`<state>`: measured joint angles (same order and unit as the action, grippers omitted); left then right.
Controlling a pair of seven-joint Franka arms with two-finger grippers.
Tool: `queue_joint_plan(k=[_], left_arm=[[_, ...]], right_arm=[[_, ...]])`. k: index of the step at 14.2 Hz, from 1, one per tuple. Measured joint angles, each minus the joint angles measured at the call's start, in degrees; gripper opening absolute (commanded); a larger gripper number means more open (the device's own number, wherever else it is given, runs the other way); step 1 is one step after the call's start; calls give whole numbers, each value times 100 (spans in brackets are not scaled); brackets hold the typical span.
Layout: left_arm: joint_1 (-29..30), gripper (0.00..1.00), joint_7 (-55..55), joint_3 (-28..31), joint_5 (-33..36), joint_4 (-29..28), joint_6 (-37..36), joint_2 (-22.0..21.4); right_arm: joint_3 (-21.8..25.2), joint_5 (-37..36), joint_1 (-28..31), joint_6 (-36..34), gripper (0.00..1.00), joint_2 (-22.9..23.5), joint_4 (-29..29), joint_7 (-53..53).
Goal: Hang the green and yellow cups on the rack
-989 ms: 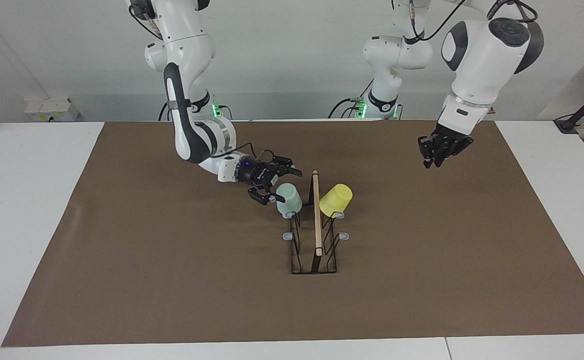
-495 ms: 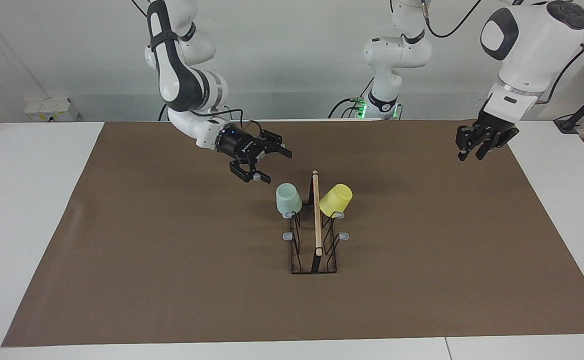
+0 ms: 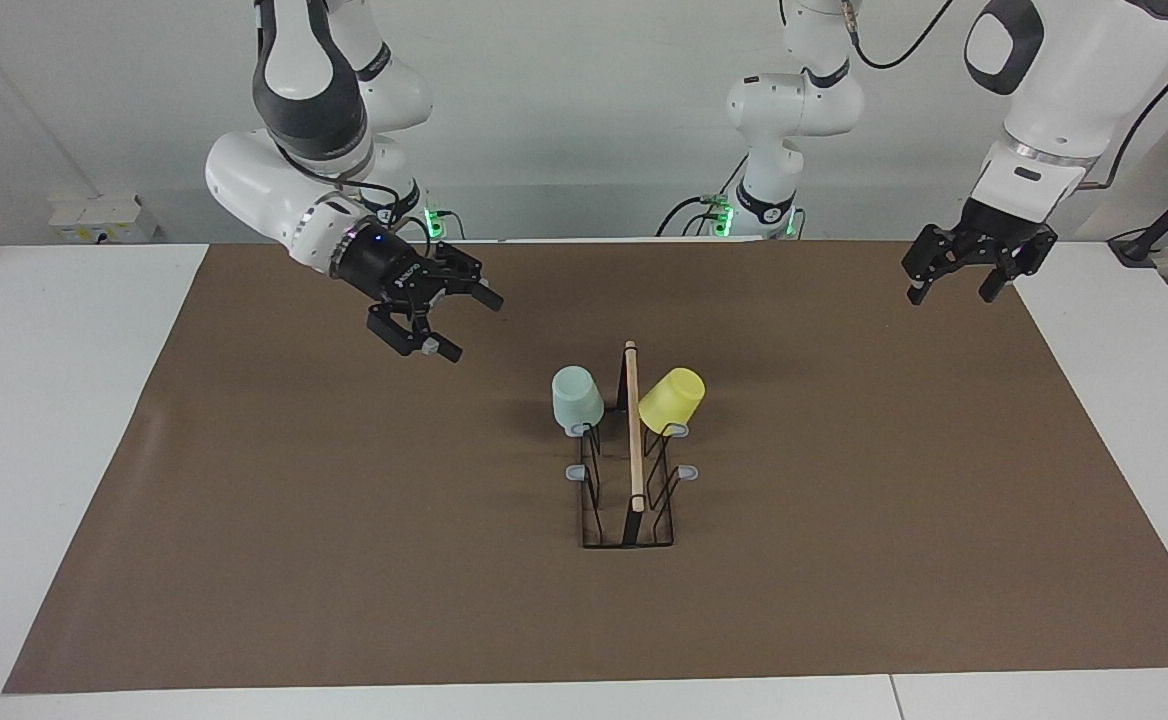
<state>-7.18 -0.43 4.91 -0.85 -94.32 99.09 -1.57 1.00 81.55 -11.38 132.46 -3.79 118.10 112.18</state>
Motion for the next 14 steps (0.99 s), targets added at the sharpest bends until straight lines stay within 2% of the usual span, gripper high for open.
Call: queue_joint_plan(k=[7, 14], left_arm=[[131, 100, 355, 10, 3, 238, -515, 0], [244, 100, 406, -47, 3, 239, -719, 0]], right_arm=[[7, -2548, 246, -891, 100, 0, -520, -2026], [23, -5395, 536, -2650, 100, -11, -1254, -4154]])
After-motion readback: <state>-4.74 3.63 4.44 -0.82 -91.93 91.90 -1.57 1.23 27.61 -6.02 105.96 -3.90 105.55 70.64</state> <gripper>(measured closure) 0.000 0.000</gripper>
